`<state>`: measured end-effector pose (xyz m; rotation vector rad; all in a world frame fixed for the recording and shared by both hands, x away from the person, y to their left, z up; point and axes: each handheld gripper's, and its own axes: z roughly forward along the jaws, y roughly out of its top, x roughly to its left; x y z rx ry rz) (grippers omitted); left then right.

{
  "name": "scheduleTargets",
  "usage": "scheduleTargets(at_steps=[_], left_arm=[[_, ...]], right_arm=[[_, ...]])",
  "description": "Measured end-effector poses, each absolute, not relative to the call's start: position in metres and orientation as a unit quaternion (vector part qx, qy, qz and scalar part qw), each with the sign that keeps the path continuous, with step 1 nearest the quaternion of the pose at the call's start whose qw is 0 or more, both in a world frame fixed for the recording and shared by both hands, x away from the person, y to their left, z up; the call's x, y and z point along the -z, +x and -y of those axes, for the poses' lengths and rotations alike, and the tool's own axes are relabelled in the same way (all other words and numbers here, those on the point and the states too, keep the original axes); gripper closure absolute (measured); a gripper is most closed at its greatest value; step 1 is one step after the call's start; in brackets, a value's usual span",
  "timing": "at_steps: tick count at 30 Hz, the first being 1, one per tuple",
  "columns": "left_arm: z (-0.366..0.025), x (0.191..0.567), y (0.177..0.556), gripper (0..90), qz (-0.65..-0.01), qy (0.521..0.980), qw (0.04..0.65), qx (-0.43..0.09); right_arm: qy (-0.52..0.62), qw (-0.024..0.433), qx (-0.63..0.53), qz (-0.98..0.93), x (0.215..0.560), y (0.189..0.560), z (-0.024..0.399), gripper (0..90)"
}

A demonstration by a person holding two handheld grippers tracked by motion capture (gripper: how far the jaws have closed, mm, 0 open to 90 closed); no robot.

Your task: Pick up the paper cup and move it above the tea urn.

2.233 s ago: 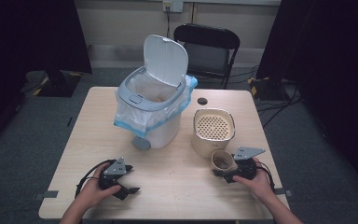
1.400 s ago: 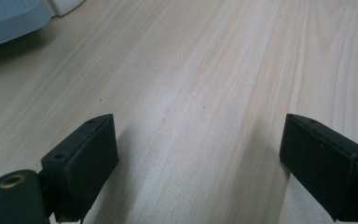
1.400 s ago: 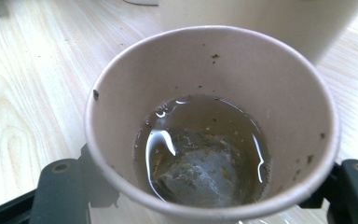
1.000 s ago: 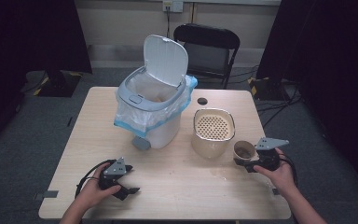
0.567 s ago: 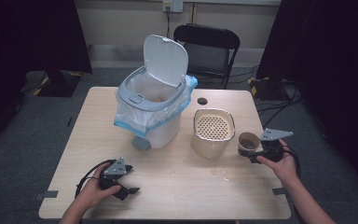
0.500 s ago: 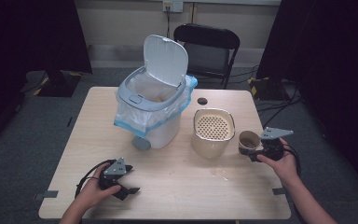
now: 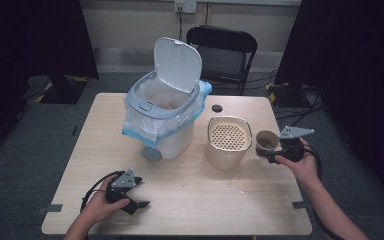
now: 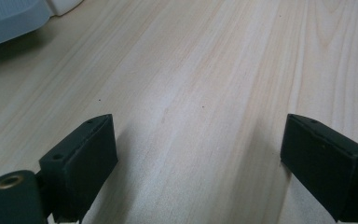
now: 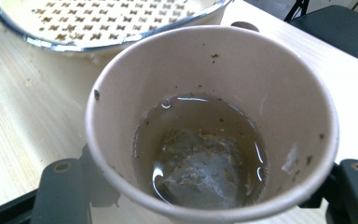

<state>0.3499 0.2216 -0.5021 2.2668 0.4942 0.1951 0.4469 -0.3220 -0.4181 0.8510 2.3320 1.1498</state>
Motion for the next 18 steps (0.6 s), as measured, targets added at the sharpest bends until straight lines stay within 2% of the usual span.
scheduleTargets(at_steps=[18], left_arm=[[-0.222, 0.502, 0.350, 9.5, -0.192, 0.896, 0.392, -0.077]], right_arm=[[0.307, 0.226, -0.404, -0.832, 0.392, 0.475, 0.318, 28.1]])
